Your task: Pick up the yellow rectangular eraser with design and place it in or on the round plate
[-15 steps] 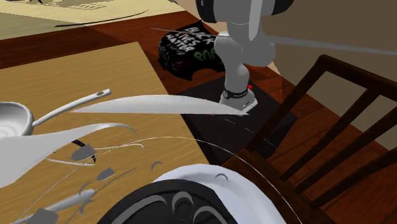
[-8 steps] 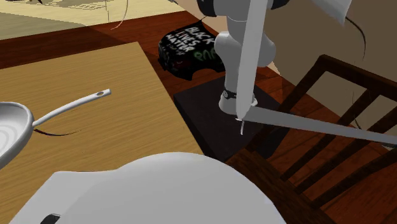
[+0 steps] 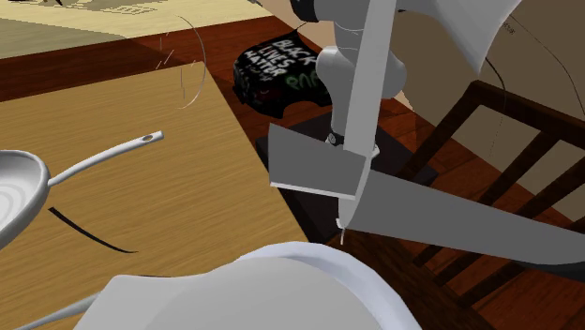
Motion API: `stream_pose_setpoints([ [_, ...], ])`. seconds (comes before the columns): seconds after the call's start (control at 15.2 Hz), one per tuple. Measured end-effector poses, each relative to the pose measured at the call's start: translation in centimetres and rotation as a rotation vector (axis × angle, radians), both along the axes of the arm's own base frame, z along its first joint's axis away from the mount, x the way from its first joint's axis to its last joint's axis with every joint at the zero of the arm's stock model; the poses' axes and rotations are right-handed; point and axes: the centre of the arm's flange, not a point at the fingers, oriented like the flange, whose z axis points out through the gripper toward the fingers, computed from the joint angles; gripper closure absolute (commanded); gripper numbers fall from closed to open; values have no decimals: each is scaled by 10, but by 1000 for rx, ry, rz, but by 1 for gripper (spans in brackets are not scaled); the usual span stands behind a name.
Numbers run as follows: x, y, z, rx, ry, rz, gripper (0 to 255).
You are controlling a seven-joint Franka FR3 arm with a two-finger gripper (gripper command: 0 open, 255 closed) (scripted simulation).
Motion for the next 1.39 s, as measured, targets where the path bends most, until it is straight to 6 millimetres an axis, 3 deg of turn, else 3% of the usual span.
stream_pose_setpoints([
  [0.2, 0, 0, 0, 0, 0, 0, 255],
  [0.26, 0, 0, 0, 0, 0, 0, 0],
  [0.66, 0, 0, 0, 0, 0, 0, 0],
  [0.99, 2, 1, 45, 1, -1, 0, 0],
  [1.39, 0, 0, 50, 0, 0, 0, 0],
])
